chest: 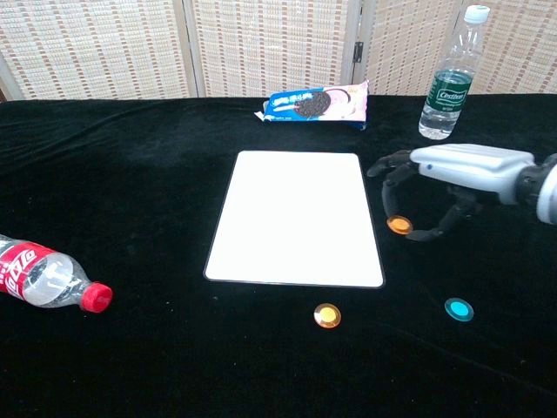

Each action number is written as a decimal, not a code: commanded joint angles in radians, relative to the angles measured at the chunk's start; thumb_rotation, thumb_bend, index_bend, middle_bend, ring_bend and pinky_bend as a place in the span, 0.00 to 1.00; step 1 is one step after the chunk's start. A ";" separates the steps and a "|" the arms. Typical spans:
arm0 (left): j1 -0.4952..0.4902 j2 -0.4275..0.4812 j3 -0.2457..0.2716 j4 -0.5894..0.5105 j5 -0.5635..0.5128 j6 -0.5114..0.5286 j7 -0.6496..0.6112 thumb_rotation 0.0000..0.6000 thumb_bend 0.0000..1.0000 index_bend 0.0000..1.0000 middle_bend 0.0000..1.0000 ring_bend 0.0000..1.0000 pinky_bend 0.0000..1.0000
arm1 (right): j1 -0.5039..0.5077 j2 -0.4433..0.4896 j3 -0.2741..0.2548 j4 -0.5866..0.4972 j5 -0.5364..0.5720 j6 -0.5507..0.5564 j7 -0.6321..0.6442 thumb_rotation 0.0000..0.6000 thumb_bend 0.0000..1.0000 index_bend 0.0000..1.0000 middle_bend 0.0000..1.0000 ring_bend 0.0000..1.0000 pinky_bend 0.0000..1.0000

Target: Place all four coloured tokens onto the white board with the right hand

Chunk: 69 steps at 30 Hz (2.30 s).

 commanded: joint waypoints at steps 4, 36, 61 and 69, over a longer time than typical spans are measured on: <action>0.004 0.006 0.000 0.002 0.003 0.006 -0.006 1.00 0.07 0.00 0.00 0.00 0.00 | 0.093 -0.093 0.050 0.016 0.095 -0.088 -0.108 1.00 0.38 0.54 0.13 0.05 0.00; 0.006 0.011 0.004 -0.018 0.029 0.015 0.003 1.00 0.07 0.00 0.00 0.00 0.00 | 0.059 -0.027 -0.137 -0.069 -0.122 0.099 -0.031 1.00 0.38 0.42 0.12 0.03 0.00; 0.006 0.009 0.005 -0.017 0.031 0.011 -0.001 1.00 0.07 0.00 0.00 0.00 0.00 | 0.062 -0.103 -0.196 -0.014 -0.238 0.082 -0.086 1.00 0.38 0.42 0.12 0.01 0.00; 0.005 0.006 0.006 -0.011 0.030 0.007 -0.005 1.00 0.07 0.00 0.00 0.00 0.00 | 0.072 -0.127 -0.184 -0.002 -0.218 0.055 -0.114 1.00 0.38 0.42 0.12 0.01 0.00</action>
